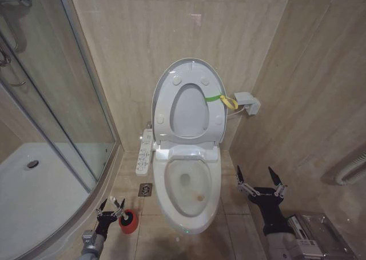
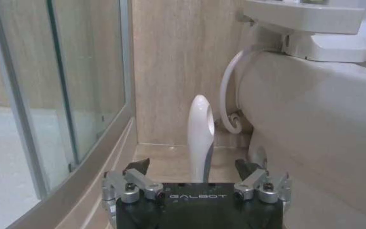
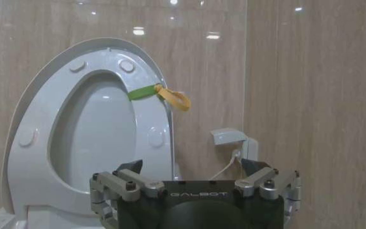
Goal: Open the toilet lid, clean the toilet bowl with a toilet brush, close the toilet lid, and flush.
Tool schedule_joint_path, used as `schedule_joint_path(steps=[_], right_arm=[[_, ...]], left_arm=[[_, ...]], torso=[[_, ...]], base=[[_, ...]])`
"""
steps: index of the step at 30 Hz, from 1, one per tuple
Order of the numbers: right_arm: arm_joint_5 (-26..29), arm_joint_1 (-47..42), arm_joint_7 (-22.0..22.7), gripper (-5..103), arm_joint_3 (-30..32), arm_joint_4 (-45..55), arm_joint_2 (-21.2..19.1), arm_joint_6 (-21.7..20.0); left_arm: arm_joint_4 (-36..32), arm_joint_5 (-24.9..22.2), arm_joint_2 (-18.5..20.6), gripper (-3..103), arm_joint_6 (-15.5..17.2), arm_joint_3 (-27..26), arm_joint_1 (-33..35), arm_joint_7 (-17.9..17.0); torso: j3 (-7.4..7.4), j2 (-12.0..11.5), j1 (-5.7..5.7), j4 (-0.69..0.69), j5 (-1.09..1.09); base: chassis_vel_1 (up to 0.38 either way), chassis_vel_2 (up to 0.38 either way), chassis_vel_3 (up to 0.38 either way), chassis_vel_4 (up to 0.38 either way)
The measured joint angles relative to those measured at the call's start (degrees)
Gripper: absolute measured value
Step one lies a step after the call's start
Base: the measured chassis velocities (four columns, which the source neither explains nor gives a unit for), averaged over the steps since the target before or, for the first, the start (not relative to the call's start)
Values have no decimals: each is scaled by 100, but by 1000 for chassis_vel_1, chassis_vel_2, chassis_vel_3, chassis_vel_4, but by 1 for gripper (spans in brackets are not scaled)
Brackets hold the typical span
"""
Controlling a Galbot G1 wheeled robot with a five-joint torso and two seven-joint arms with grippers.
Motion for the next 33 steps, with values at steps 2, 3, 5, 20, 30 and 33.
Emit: schedule_joint_path(steps=[2,3,5,20,30,33], right_arm=[[0,0,0,100,0,0,0,0],[0,0,0,100,0,0,0,0],[0,0,0,100,0,0,0,0],[0,0,0,100,0,0,0,0],[0,0,0,100,0,0,0,0],[0,0,0,100,0,0,0,0]], left_arm=[[3,0,-1,96,-3,16,-9,7],[3,1,-2,89,-3,28,-13,7],[-3,4,-6,89,-3,36,-13,7],[-274,132,-13,66,202,22,161,-124],[-223,104,-28,40,111,-16,146,20],[-203,84,-35,19,83,-19,146,39]], torso=[[0,0,0,0,0],[0,0,0,0,0],[0,0,0,0,0],[0,0,0,1,0],[0,0,0,0,0],[0,0,0,0,0]], base=[[0,0,0,0],[0,0,0,0],[0,0,0,0],[0,0,0,0],[0,0,0,0],[0,0,0,0]])
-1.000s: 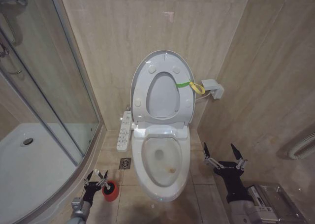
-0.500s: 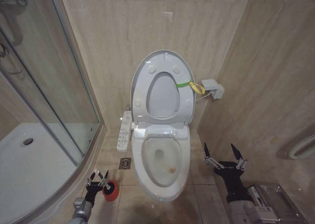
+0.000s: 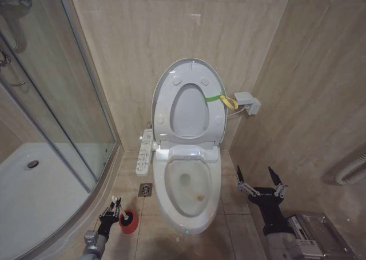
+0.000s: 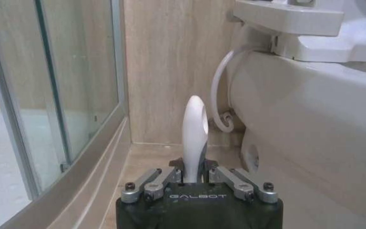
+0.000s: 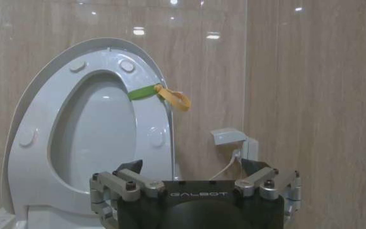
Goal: Open the toilet lid, clean the toilet bowl with a toilet brush, close the toilet lid, and flush.
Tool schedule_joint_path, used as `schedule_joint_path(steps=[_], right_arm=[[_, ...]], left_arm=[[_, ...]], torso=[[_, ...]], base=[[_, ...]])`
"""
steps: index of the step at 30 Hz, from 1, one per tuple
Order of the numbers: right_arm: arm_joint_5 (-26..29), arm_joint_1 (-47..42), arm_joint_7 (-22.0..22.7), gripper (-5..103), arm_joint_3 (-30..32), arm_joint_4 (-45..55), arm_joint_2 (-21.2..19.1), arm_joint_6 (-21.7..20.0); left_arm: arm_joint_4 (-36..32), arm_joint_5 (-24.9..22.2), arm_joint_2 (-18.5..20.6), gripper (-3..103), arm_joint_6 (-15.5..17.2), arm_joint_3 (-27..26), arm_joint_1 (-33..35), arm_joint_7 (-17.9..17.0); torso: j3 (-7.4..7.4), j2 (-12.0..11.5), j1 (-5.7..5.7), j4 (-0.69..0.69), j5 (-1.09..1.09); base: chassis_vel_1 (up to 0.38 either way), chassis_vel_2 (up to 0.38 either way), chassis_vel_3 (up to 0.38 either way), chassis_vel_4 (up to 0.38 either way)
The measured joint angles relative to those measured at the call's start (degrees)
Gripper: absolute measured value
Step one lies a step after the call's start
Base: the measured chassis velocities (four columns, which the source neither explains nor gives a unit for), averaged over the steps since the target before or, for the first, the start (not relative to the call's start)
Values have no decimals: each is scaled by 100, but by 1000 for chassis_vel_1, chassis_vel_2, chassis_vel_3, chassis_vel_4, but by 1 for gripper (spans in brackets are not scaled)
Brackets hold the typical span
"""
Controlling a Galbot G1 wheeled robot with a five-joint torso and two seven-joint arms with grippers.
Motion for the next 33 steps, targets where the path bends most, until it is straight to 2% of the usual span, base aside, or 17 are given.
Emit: schedule_joint_path(steps=[11,16,25,28,33], right_arm=[[0,0,0,100,0,0,0,0],[0,0,0,100,0,0,0,0],[0,0,0,100,0,0,0,0],[0,0,0,100,0,0,0,0],[0,0,0,100,0,0,0,0]], left_arm=[[36,-111,-40,19,-189,-77,29,9],[-191,-138,-61,19,-114,-128,155,-221],[-992,-201,-58,19,18,-295,582,-298],[-1561,-339,-50,19,263,-335,830,-489],[-2125,-393,-77,19,440,-419,1143,-624]], torso=[[0,0,0,0,0],[0,0,0,0,0],[0,0,0,1,0],[0,0,0,0,0],[0,0,0,-1,1]], base=[[0,0,0,0],[0,0,0,0],[0,0,0,0],[0,0,0,0],[0,0,0,0]])
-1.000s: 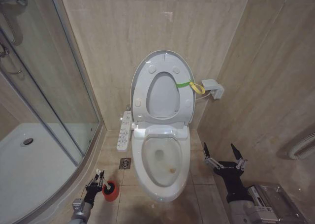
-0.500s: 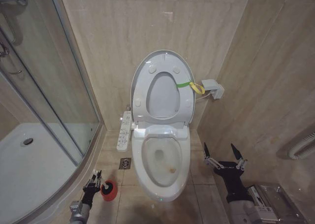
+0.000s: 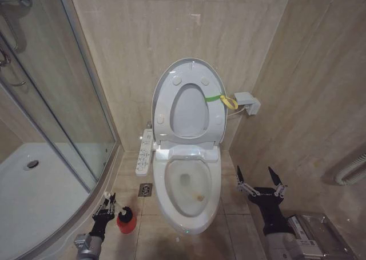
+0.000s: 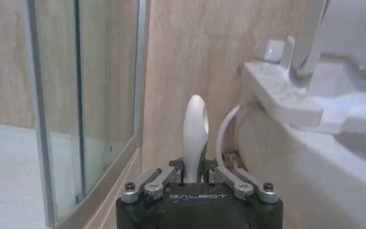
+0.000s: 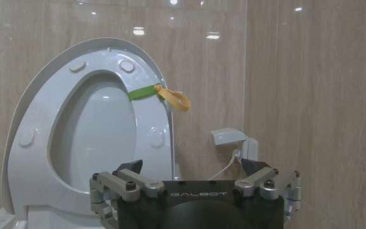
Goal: Open the toilet lid, clean the toilet bowl with a toilet brush, close the toilet lid, and flush.
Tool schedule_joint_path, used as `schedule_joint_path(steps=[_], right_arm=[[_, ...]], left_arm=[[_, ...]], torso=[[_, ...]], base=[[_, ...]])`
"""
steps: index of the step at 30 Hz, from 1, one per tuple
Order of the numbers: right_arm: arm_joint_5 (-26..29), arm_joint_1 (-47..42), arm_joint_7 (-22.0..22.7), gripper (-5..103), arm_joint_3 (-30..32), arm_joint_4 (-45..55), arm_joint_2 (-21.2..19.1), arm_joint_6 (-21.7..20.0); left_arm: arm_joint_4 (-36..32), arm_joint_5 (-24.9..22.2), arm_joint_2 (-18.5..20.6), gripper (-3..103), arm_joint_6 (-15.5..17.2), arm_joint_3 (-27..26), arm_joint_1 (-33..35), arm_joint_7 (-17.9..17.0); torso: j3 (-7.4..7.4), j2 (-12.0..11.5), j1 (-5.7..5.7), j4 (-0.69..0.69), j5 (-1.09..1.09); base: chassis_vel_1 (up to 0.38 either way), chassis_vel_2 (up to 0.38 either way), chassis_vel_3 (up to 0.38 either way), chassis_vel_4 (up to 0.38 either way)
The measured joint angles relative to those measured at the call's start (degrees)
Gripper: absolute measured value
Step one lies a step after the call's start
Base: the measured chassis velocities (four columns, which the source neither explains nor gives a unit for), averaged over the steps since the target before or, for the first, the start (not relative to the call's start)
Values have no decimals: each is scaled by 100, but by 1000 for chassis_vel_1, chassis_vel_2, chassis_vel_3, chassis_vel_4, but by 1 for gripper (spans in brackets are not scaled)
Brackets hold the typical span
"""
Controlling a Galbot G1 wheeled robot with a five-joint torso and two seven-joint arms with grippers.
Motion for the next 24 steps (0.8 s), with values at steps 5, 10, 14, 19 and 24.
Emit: schedule_joint_path(steps=[5,10,14,19,24], right_arm=[[0,0,1,100,1,0,0,0],[0,0,0,100,0,0,0,0],[0,0,0,100,0,0,0,0],[0,0,0,100,0,0,0,0],[0,0,0,100,0,0,0,0]], left_arm=[[-725,108,-93,19,89,-161,568,-139],[-1549,338,-145,19,-10,-395,1350,-240],[-2046,461,-146,19,-134,-487,1748,-254],[-2647,569,-166,19,-163,-519,2119,-277],[-3367,651,-210,19,-127,-454,2483,-267]], torso=[[0,0,0,0,0],[0,1,0,3,0],[0,2,-1,1,0],[0,1,-1,0,0],[0,1,-1,0,-1]], base=[[0,0,0,0],[0,0,0,0],[0,0,0,0],[0,0,0,0],[0,0,0,0]])
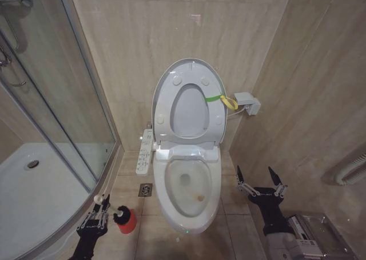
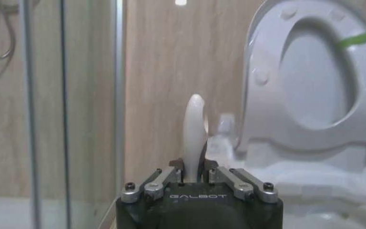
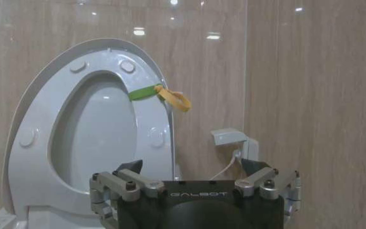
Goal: Open the toilet lid, clean the toilet bowl with a toilet brush, close the toilet lid, and flush.
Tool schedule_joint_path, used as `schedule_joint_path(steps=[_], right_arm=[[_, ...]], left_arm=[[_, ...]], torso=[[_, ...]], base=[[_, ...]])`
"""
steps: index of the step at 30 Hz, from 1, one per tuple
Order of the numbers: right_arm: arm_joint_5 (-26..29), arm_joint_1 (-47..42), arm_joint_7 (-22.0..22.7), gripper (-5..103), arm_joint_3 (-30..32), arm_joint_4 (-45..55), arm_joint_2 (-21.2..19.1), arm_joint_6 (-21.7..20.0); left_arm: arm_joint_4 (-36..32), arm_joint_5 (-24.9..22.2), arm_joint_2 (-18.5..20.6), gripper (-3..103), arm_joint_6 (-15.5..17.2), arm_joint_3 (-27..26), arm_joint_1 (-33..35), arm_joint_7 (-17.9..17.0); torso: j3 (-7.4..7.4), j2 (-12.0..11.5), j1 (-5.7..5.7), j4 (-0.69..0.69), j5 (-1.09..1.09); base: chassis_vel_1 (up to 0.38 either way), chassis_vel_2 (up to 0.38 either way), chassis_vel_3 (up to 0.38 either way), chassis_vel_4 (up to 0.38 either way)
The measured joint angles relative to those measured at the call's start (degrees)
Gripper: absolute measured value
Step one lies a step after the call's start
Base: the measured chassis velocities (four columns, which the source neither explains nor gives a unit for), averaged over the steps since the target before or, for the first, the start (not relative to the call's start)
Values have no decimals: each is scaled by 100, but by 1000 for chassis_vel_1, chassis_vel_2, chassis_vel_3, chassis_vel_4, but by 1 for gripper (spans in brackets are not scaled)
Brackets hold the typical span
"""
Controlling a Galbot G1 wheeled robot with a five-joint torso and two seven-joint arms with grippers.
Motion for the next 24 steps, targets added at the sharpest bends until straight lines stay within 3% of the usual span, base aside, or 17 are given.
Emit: schedule_joint_path(steps=[16,24], right_arm=[[0,0,0,100,0,0,0,0],[0,0,0,100,0,0,0,0]], left_arm=[[-1698,313,60,19,48,-59,1294,-38],[-1922,100,217,19,259,-209,1172,24]], torso=[[0,-1,1,1,0],[0,-1,1,1,0]], base=[[0,0,0,0],[0,0,0,0]])
